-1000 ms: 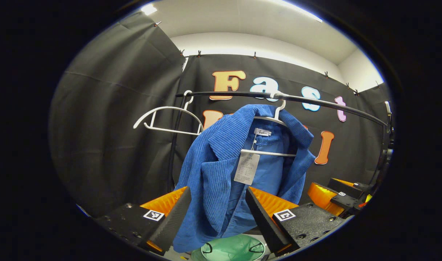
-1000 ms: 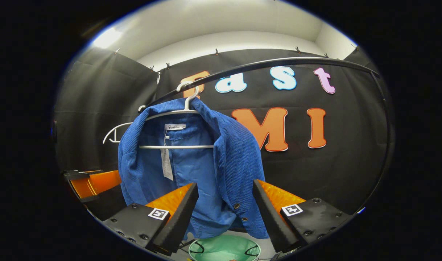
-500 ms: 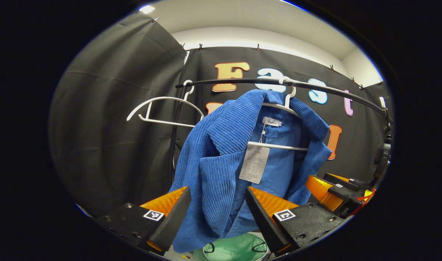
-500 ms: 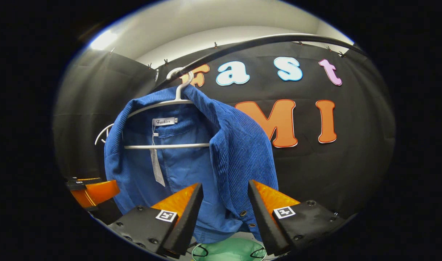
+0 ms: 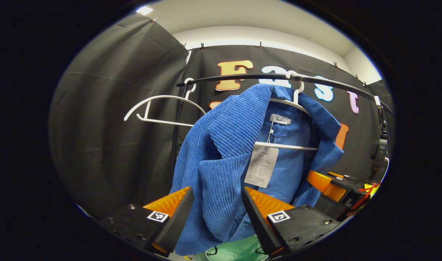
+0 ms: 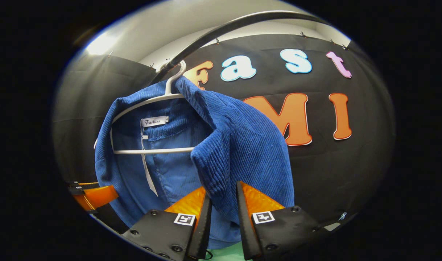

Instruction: Grasp the clothes on the hanger with both hands and then place them into the laundry hamper below.

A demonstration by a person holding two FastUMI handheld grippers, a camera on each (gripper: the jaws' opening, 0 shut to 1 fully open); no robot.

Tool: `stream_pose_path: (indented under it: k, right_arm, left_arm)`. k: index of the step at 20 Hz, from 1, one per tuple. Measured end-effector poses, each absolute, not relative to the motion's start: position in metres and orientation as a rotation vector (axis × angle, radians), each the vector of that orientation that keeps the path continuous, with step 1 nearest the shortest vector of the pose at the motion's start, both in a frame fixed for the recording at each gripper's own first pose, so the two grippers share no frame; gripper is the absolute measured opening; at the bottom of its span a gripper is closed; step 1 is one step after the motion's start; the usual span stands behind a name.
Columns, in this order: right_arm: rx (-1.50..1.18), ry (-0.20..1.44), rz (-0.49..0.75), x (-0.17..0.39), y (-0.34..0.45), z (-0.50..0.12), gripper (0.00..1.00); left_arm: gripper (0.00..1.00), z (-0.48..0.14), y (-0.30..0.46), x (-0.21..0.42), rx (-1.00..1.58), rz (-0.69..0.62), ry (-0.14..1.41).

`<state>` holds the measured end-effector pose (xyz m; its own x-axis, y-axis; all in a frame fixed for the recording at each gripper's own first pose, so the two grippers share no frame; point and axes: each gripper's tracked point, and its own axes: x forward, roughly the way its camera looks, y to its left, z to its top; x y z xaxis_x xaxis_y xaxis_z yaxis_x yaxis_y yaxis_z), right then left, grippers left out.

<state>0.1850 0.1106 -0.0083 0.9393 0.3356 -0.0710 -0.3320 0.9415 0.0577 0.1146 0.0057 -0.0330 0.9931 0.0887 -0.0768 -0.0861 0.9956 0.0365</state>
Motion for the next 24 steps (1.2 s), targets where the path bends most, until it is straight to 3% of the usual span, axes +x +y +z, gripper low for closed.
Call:
stream_pose_path:
  k: [1,2,4,6,10,20,24]
  right_arm:
    - [0.055,0.09,0.342,0.19,0.109,-0.01,0.51]
    - [0.071,0.108,0.352,0.199,0.11,-0.013,0.36]
    - [0.11,0.123,0.371,0.195,0.106,-0.009,0.08]
    - [0.141,0.12,0.397,0.195,0.101,-0.001,0.08]
    - [0.317,0.152,0.523,0.197,0.098,0.012,0.08]
    - [0.665,0.112,0.656,0.201,0.062,0.077,0.08]
    - [0.78,0.095,0.654,0.216,0.047,0.095,0.07]
  left_arm:
    - [0.81,-0.033,0.007,0.116,0.027,0.09,0.08]
    - [0.7,-0.033,0.007,0.117,0.024,0.091,0.079]
    - [0.6,-0.03,0.009,0.116,0.031,0.102,0.073]
    - [0.5,-0.028,0.012,0.118,0.046,0.112,0.072]
    - [0.06,-0.024,0.018,0.118,0.022,0.127,0.082]
    - [0.05,0.044,0.04,0.097,0.006,0.113,-0.002]
    - [0.03,0.091,0.053,0.088,0.051,0.114,-0.074]
